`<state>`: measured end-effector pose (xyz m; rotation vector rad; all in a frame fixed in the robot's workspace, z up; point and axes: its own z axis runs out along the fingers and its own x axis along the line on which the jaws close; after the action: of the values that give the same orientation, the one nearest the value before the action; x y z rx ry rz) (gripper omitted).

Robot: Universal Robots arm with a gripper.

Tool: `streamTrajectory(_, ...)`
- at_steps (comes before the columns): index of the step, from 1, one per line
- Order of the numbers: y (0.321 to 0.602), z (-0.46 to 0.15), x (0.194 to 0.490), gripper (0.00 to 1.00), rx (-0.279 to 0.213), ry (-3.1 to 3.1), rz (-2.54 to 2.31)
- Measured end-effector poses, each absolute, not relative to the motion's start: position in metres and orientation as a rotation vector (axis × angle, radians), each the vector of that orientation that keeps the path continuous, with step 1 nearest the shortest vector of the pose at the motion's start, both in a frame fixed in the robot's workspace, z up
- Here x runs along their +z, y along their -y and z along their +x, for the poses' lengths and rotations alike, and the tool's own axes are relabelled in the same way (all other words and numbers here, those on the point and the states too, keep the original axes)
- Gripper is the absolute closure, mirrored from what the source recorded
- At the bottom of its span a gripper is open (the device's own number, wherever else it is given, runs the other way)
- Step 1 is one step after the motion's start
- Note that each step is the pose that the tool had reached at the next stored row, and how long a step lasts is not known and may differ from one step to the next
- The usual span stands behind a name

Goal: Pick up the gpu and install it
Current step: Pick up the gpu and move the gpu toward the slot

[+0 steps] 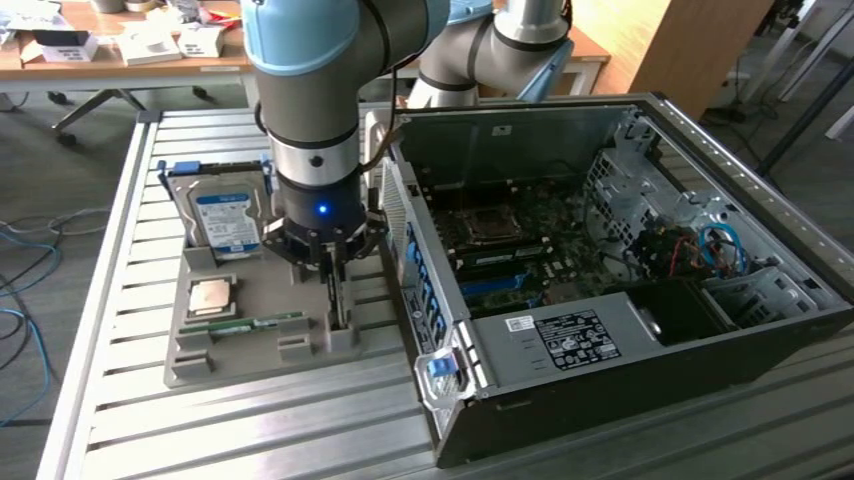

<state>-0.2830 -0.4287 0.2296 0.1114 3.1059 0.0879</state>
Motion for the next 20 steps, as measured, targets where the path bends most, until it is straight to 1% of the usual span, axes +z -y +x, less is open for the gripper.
streamTrajectory(11, 0.429, -0.283, 0.234, 0.74, 0.088, -3.106, 0.107)
streamTrajectory(20, 0.429, -0.283, 0.259, 0.74, 0.088, -3.106, 0.107)
